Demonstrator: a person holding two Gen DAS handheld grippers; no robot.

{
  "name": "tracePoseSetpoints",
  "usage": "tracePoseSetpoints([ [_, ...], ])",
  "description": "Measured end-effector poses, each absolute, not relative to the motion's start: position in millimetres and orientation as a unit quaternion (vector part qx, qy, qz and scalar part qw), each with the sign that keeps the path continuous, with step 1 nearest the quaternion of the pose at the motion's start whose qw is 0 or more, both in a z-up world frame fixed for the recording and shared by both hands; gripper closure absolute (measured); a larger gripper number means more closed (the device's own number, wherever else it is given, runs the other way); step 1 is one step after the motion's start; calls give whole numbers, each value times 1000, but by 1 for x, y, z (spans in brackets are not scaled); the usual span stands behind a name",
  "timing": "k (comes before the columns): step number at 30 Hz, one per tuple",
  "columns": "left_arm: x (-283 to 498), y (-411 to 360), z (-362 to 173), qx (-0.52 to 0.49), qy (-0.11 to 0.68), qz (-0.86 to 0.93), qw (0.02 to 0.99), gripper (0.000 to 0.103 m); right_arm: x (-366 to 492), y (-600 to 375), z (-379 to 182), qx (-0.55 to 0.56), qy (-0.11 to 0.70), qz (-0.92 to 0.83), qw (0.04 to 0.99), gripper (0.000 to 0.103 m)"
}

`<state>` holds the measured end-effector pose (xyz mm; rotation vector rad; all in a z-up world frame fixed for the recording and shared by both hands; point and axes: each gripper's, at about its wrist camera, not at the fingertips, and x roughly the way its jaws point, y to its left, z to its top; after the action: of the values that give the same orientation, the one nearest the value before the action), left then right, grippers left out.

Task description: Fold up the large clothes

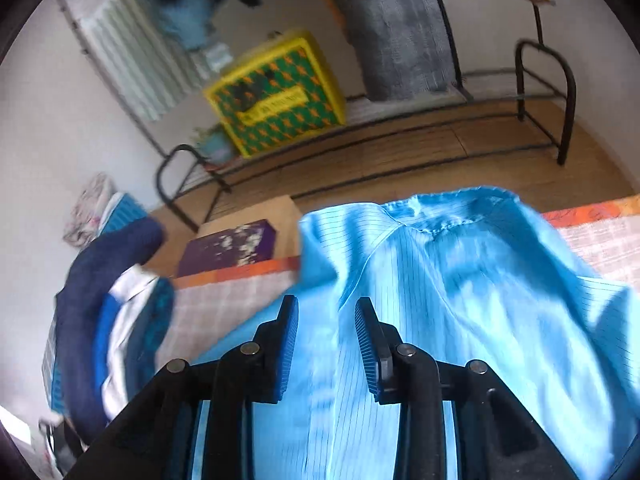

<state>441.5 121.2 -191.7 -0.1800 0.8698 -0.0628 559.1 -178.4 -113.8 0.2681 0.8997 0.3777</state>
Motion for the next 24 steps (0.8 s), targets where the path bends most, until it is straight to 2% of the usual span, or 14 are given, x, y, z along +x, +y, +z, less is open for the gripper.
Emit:
tracePoseSetpoints([
  [9,360,137,-119,-130,402,-69,904,65,415,-200,-47,97,409,236,876,67],
  [13,309,145,-103,-156,412,-91,893,47,351,-211,-31,88,400,258,875,66],
  [15,280,147,-101,-169,426,-106,882,47,317,-215,-28,86,401,267,872,64],
  [17,249,148,-104,-184,435,-113,874,44,290,-215,-31,78,409,271,867,64],
  [19,217,151,-116,-209,448,-117,861,32,263,-212,-40,61,419,270,865,64],
  [24,166,156,-162,-281,500,-120,810,32,201,-202,-102,59,490,280,823,64],
])
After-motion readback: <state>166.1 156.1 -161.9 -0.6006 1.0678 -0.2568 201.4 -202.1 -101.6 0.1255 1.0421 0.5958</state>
